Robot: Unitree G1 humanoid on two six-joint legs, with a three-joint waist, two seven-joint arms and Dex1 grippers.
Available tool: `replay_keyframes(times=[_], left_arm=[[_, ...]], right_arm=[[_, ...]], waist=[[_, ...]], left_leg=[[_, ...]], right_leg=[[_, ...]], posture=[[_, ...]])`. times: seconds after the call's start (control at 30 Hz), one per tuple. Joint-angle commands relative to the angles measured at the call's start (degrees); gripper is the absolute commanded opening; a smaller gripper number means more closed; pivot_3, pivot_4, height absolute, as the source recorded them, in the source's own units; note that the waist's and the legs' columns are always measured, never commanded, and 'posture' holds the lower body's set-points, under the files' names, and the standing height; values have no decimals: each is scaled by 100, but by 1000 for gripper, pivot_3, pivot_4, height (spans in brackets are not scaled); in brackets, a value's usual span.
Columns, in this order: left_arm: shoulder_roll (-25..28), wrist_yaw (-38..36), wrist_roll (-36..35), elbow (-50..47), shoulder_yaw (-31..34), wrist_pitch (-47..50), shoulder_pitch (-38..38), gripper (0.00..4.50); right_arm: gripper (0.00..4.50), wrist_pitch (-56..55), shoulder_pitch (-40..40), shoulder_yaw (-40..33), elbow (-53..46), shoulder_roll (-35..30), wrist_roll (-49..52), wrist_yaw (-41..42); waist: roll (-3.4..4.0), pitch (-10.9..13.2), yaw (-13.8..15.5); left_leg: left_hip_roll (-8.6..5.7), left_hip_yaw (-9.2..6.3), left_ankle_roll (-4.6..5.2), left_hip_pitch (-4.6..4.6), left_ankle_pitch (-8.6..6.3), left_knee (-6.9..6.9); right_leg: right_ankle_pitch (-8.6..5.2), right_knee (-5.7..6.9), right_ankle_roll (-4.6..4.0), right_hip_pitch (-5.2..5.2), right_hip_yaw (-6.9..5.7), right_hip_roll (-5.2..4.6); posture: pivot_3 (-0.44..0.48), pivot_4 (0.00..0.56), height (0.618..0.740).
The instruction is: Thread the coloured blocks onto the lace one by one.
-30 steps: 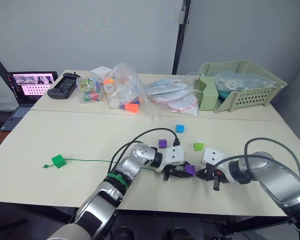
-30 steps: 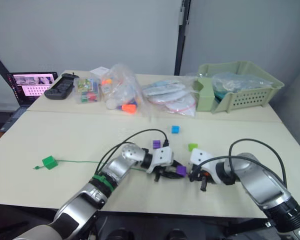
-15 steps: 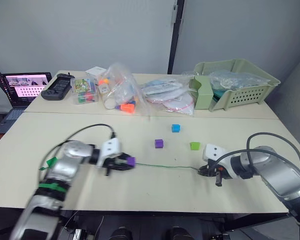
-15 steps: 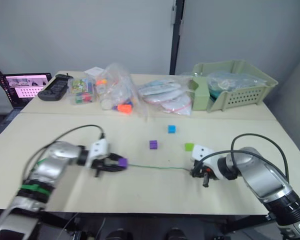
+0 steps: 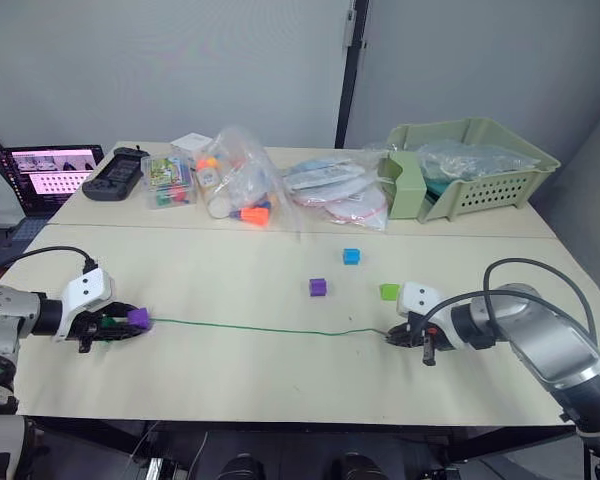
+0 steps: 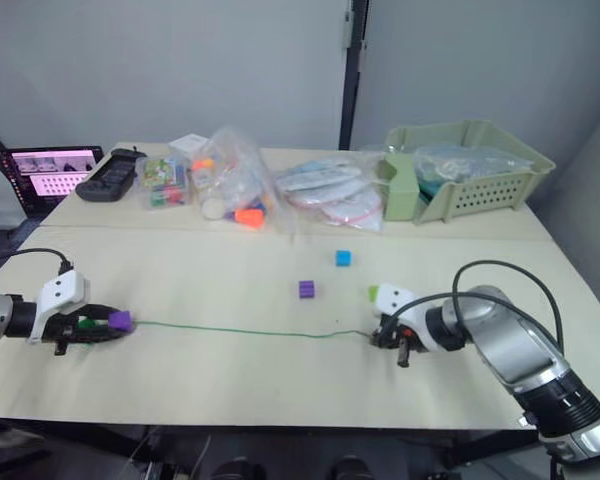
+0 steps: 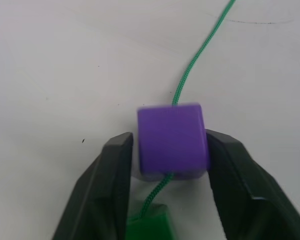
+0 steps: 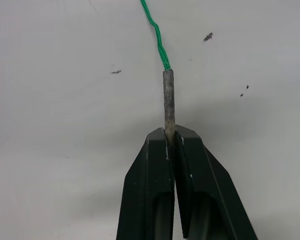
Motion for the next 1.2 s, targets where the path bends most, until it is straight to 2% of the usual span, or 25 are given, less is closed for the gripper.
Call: replay_keyframes(times=[0.03, 0.13, 0.27, 0.37, 0.47, 0.57, 0.63, 0.7, 0.77, 0.87, 0.93, 1.1, 1.2], left_arm=[[168, -162, -68, 4, 193, 125, -425, 3562], [95, -444, -278, -321, 266, 421, -655, 4459], [-233, -664, -1120, -2098, 205, 1646, -481, 4459], [-691, -500, -1529, -3616, 106, 2424, -98, 4459], [-1368, 55, -1574, -4818, -279, 2899, 250, 4459], [-1967, 456, -1509, -5387, -608, 3135, 425, 4459], [-2307, 710, -1368, -5495, -813, 3128, 468, 4459], [-3040, 1234, -924, -5204, -1325, 2830, 363, 4459], [-3497, 1503, -705, -5018, -1576, 2673, 289, 4459], [-4083, 1625, -755, -4674, -1680, 2601, 236, 4459], [-4260, 1596, -586, -4395, -1850, 2318, 195, 4459], [-4574, 1642, -603, -4223, -1863, 2295, 79, 3024], [-4593, 1619, -565, -4226, -1897, 2284, 97, 3024]], right_arm=[[0, -74, -147, -78, -46, -17, -23, 59], [0, -57, -143, -92, -78, -36, 0, 78], [0, 3, -137, -114, -159, -45, 25, 86], [0, 87, -132, -144, -274, -33, 81, 91], [0, 184, -117, -164, -411, -50, 129, 89], [0, 298, -115, -179, -546, -48, 181, 91], [0, 365, -114, -185, -628, -58, 203, 99], [0, 484, -140, -136, -779, -52, 220, 94], [0, 566, -152, -95, -882, -47, 230, 80], [0, 671, -159, -67, -981, -17, 263, 31], [0, 718, -156, -62, -1016, -11, 279, 0], [0, 804, -157, -94, -1070, -36, 323, -70], [0, 824, -153, -102, -1079, -52, 332, -90]], waist=[[-5, 2, 24], [-7, 2, 44], [-8, 3, 56], [-8, 2, 52], [-8, 2, 36], [-9, 2, 35], [-9, 2, 16], [-6, 1, 18], [-6, 1, 58], [-7, 1, 77], [-7, 1, 76], [-7, 1, 54], [-7, 1, 54]], left_leg=[[-1, 0, 0, -2, 0, 1], [-1, 2, 0, -3, 0, 4], [-2, 1, 0, -3, 0, 3], [-2, 0, 0, -3, 0, 3], [-2, -3, 0, -2, 0, 3], [-4, -6, 0, -2, 0, 4], [-4, -9, 0, -2, 0, 4], [-4, -12, 0, -2, 0, 4], [-13, -15, 0, 3, 0, 7], [-16, -17, 0, -7, 0, 18], [-16, -19, 0, -6, 0, 18], [-16, -24, 0, -5, 0, 16], [-17, -26, 0, -5, 0, 16]], right_leg=[[0, 0, 0, 0, 0, -1], [0, -1, 0, 0, 0, -2], [0, 2, 0, 1, 0, -3], [0, 2, 1, 3, 1, -6], [0, 4, 1, 3, 3, -5], [1, 5, 1, 4, 4, -2], [1, 4, 1, 4, 6, 0], [1, 4, 1, 5, 7, 2], [0, -1, 2, 16, 8, -1], [2, -7, 5, 15, 10, -2], [2, -6, 5, 14, 9, -2], [2, -4, 5, 14, 10, 0], [2, -5, 6, 15, 10, -1]], posture=[[0, 150, 732], [0, 150, 732], [0, 150, 732], [0, 150, 732], [0, 150, 732], [0, 150, 732], [0, 150, 732], [0, 150, 732], [0, 150, 732], [0, 150, 732], [0, 150, 732], [0, 150, 732], [0, 150, 732]])
